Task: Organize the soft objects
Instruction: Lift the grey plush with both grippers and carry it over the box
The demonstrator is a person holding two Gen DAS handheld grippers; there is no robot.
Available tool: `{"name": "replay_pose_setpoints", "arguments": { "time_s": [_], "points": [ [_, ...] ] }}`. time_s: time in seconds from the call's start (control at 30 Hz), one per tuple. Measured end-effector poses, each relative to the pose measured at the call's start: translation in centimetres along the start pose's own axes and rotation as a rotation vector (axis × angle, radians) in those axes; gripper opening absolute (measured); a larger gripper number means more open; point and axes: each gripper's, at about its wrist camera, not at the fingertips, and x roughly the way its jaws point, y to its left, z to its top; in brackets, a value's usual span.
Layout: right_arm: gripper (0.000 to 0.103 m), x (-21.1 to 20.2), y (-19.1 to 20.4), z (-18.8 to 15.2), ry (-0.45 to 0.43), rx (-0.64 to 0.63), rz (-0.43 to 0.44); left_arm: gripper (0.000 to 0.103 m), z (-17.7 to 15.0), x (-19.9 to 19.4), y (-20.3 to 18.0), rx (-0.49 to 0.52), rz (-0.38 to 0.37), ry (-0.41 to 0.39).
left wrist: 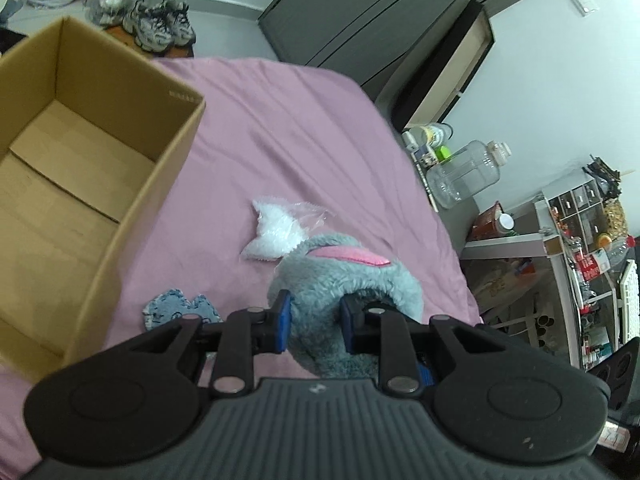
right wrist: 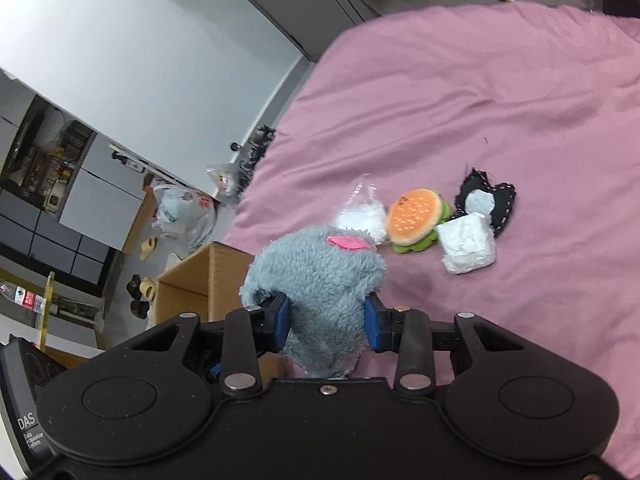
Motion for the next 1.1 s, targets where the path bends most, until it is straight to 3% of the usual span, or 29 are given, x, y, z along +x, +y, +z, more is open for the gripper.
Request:
{"name": "replay_pose_setpoints", "arguments": {
  "time_s": [0.33, 0.7, 1.1],
  "points": [
    [0.036, -1.7, 4.0, -2.4, -0.061, -0.080, 0.043, 0.024, 0.5, -4.7, 0.4, 0.033, 0.011, -0.065],
    [0.036, -1.6, 7.8, -4.0, -0.074, -0.100, 0.145, 0.024, 1.8, -9.6, 2.3, 0.045, 0.031, -0.142],
    [0.036, 0.0, 11.6, -5.5, -0.081, -0.154, 0.186, 0.024, 2.8, -12.6, 5.4, 0.031, 0.064, -0.200]
  ]
}}
